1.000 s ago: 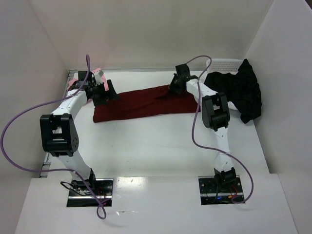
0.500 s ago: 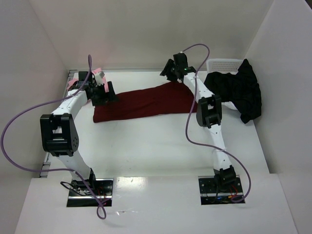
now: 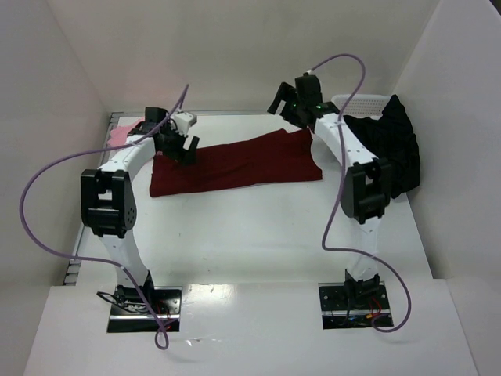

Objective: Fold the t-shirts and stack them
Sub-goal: Rotate the tshirt 90 degrees

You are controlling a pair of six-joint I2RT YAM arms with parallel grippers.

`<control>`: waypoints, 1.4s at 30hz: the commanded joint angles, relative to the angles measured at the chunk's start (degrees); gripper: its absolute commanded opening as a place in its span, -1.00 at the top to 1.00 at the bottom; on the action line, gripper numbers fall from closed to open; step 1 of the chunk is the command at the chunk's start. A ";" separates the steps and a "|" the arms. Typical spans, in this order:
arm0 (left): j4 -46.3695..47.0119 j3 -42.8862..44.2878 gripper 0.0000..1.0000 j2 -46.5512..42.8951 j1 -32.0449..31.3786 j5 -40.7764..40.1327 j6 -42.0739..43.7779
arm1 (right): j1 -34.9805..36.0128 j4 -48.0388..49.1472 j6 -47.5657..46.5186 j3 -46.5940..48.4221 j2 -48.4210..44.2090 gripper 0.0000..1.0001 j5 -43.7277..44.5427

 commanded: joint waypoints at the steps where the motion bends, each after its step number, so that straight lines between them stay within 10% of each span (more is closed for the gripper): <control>1: -0.51 0.27 -0.99 2.10 -0.46 2.07 10.66 | -1.77 3.12 -1.85 -6.71 -9.40 -1.00 1.61; 28: -3.94 -3.93 -0.99 9.32 -13.11 -17.08 5.30 | -3.88 6.02 0.44 -39.61 -40.54 -1.00 0.38; 42: -12.90 -17.39 -0.99 -3.33 -23.74 -11.47 -21.05 | -3.88 11.99 2.98 -54.73 -42.91 -1.00 -0.14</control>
